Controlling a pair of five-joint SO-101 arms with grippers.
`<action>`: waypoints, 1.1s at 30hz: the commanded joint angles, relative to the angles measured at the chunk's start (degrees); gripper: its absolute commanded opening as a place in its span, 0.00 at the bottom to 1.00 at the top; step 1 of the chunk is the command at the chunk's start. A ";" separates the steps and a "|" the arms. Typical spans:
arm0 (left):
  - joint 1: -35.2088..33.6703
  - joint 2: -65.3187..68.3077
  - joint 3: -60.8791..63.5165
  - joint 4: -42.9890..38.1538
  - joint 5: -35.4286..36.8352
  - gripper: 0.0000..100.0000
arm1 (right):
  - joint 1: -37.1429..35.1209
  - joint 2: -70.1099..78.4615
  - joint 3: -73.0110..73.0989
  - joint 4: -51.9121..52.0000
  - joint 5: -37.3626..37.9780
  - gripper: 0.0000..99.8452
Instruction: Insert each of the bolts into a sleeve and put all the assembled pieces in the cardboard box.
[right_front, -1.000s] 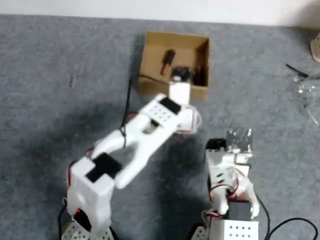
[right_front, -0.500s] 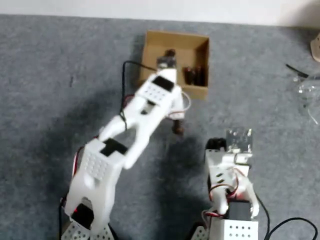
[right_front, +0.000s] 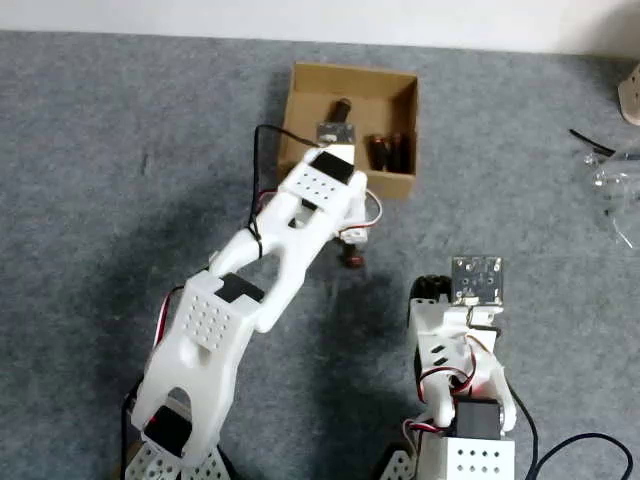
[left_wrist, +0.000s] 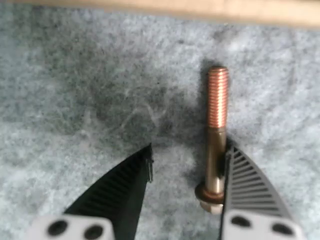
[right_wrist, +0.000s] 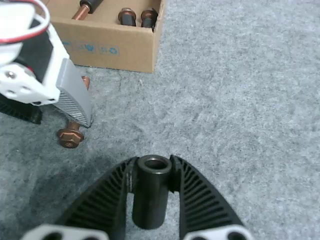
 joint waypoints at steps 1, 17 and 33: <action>0.31 -0.31 -2.77 2.20 0.62 0.22 | 0.75 -0.84 4.09 -2.24 0.62 0.00; 2.51 -0.75 -7.78 14.42 -1.76 0.00 | 0.75 -0.84 4.18 -2.33 0.62 0.00; 7.43 -18.95 0.13 23.21 -44.31 0.00 | 1.45 -0.84 4.18 -2.33 0.70 0.00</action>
